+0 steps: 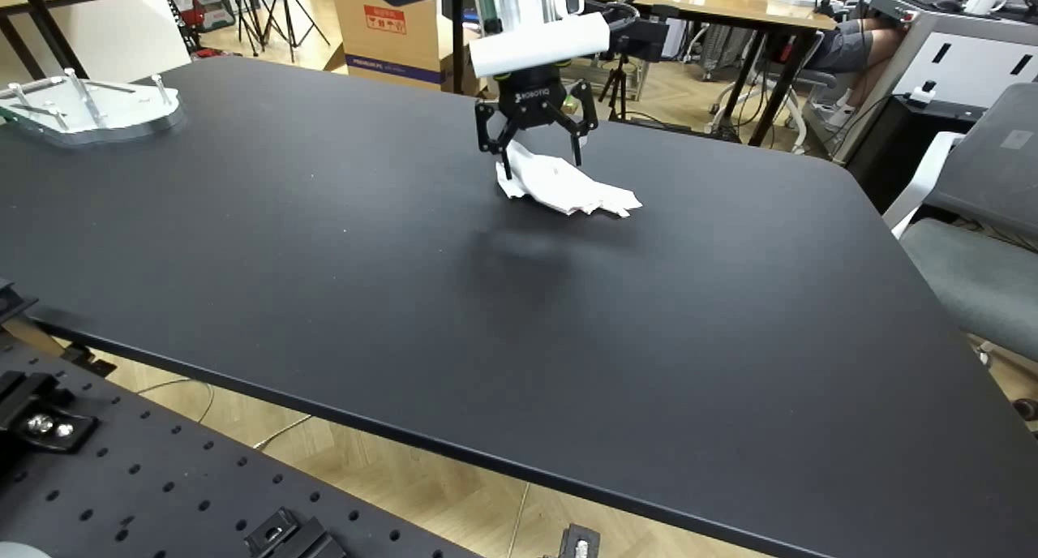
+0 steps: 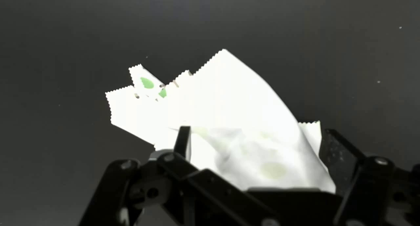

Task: Hang the white cloth on the black stand

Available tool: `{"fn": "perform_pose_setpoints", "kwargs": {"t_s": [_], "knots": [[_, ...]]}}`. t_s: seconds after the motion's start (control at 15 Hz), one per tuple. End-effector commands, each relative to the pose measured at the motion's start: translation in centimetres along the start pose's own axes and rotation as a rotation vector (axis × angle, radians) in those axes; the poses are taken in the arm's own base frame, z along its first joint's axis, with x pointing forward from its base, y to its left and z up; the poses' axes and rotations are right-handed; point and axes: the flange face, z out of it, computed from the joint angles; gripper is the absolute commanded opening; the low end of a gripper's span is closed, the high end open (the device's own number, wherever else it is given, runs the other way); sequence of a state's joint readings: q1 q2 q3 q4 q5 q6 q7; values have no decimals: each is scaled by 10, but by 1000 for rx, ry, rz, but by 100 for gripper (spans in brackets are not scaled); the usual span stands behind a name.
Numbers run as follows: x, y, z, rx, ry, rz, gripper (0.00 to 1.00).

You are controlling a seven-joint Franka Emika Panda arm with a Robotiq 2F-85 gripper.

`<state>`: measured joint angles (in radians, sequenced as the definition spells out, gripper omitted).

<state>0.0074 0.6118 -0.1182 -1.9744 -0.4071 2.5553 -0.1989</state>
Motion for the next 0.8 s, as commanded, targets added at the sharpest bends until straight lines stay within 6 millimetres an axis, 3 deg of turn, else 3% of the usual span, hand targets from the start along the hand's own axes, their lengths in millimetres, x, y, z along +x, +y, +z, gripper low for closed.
{"fn": "perform_pose_setpoints", "kwargs": {"t_s": [0.0, 0.4, 0.67, 0.73], "knots": [[20, 3, 8, 0, -17, -23, 74], [26, -1, 7, 4, -28, -44, 32], [30, -27, 5, 14, -17, -106, 4], [32, -35, 3, 14, -14, -127, 1]]}}
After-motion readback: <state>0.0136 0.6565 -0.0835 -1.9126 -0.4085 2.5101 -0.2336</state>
